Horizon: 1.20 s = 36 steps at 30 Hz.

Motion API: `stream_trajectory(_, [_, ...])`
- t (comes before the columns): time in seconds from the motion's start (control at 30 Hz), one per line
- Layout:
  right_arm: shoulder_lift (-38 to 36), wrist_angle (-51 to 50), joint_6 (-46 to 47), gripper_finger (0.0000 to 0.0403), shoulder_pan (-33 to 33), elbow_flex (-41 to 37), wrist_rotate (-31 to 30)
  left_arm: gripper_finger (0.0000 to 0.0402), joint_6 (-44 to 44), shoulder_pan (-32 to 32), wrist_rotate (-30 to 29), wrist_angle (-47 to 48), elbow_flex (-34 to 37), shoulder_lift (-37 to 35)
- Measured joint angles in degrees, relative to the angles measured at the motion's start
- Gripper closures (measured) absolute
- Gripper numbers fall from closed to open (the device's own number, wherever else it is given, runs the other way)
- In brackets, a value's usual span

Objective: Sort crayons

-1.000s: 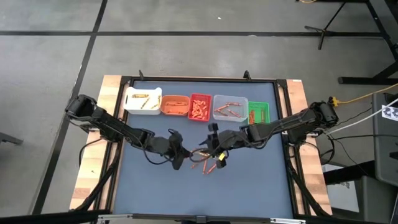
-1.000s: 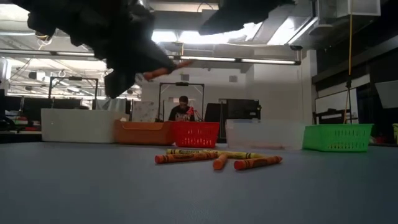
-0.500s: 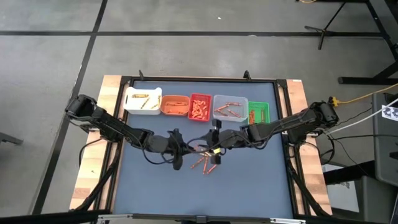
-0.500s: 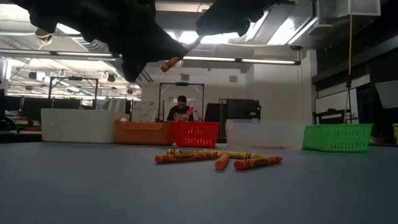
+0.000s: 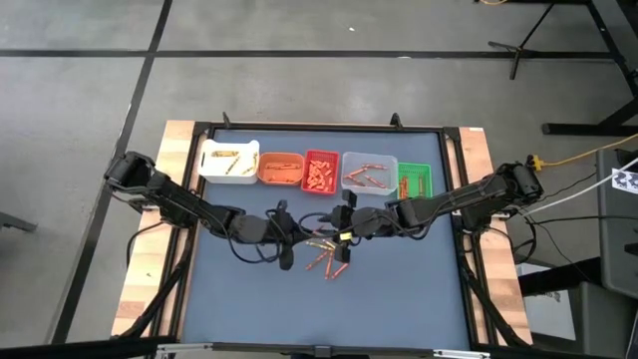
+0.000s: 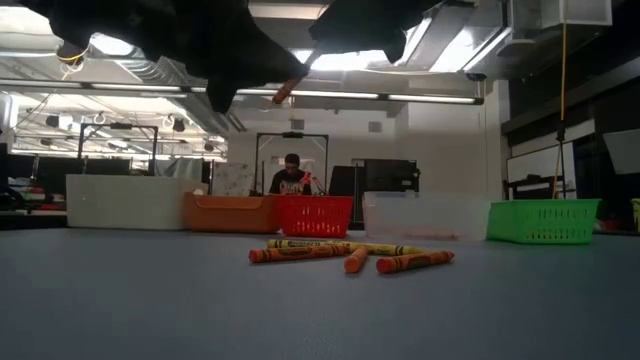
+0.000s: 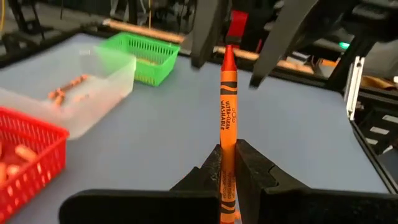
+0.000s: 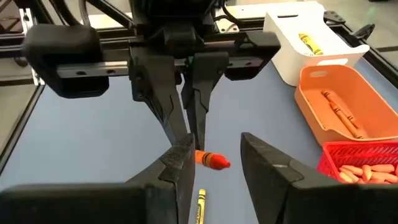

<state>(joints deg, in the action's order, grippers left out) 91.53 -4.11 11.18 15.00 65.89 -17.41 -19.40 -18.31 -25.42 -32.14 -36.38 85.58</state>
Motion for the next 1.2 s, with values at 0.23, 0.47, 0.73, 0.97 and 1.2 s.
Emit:
stream_trajectory(0.23, [0.0,0.3,0.6,0.0276,0.0,0.0,0.1,0.0395,5.8,0.0,-0.7,-5.8,0.0,0.0])
stream_trajectory(0.47, [0.0,0.2,0.3,0.0276,0.0,0.0,0.1,0.0395,7.0,0.0,-0.8,-6.6,0.0,0.0])
stream_trajectory(0.73, [0.0,0.2,0.1,0.0287,0.0,0.0,0.1,0.0395,7.0,0.0,-0.8,-6.6,0.0,0.0])
stream_trajectory(0.97, [0.0,0.2,-1.1,0.0367,0.0,0.0,1.0,0.0395,7.3,0.1,-1.2,-6.3,0.0,0.0])
stream_trajectory(1.2, [0.0,0.2,-2.7,0.0384,0.0,0.0,0.6,0.0395,8.2,1.1,-1.0,-6.3,0.0,0.0])
